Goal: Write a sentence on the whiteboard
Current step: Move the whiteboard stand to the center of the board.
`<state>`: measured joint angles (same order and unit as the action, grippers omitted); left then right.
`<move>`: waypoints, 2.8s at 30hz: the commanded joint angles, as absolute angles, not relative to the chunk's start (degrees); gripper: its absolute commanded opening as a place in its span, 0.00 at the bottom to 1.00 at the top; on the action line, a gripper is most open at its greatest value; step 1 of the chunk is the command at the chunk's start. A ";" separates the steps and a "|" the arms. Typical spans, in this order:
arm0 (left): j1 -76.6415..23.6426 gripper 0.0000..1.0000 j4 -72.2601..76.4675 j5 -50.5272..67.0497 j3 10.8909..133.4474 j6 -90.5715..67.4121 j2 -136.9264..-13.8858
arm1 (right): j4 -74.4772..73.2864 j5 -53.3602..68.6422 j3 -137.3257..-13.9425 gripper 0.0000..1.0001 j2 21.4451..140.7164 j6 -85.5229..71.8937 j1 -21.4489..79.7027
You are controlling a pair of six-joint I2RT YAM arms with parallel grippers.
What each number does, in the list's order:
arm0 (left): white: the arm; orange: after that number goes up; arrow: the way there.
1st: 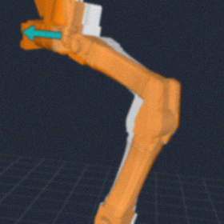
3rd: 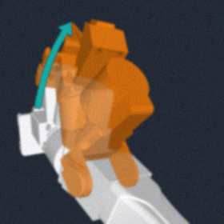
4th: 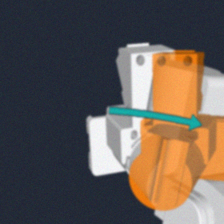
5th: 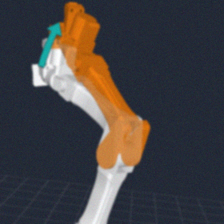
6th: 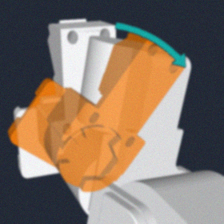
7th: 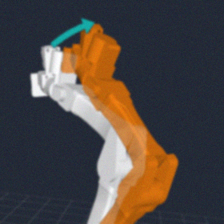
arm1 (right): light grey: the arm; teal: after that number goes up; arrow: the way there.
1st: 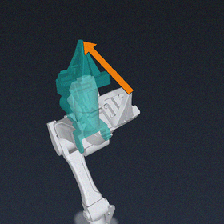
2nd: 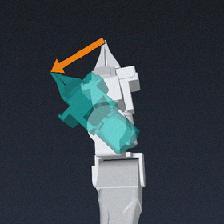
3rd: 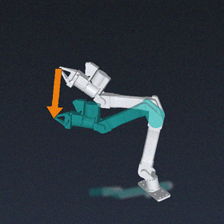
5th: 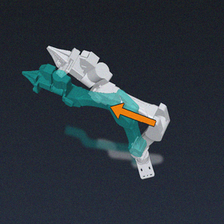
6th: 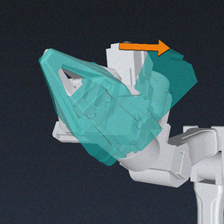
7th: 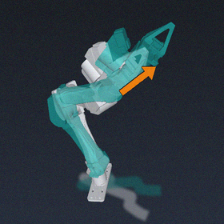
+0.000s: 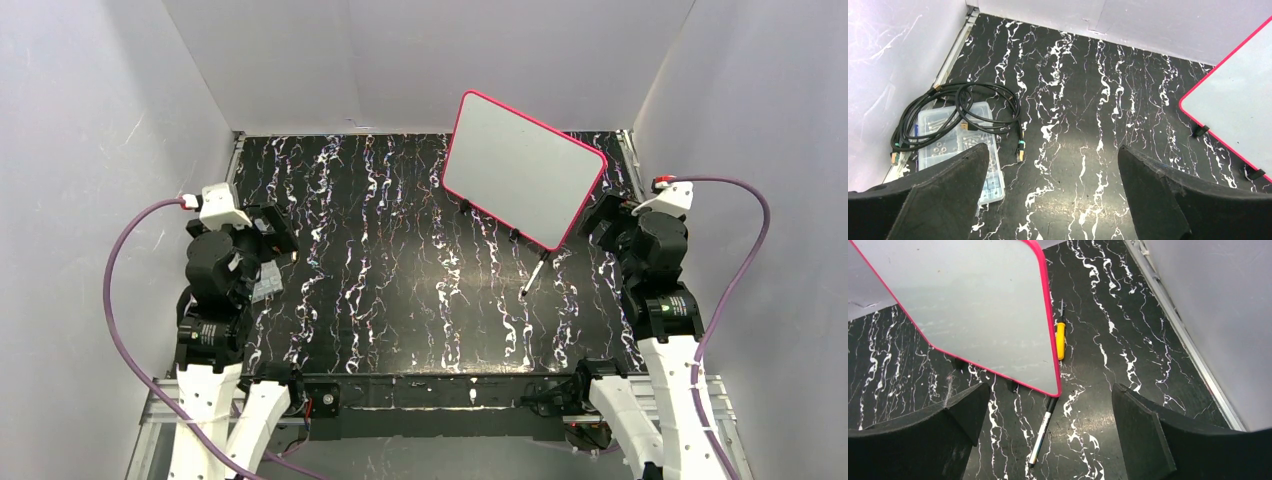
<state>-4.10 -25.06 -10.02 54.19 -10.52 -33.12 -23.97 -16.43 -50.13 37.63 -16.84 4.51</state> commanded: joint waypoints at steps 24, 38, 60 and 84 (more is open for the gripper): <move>-4.13 0.99 -20.18 3.19 53.64 -12.30 -43.37 | -15.33 -30.90 -48.30 0.88 57.21 -30.04 40.59; -4.13 0.99 -18.21 6.33 49.02 -12.46 -43.89 | -2.95 -44.11 -45.50 0.74 80.03 -39.03 43.68; -4.57 0.99 -18.52 5.86 49.21 -12.14 -43.77 | 14.01 -48.17 -43.49 0.57 95.71 -39.52 34.09; -4.66 0.99 -18.19 6.32 49.14 -12.15 -44.37 | 21.22 -47.49 -44.12 0.44 102.93 -37.24 31.47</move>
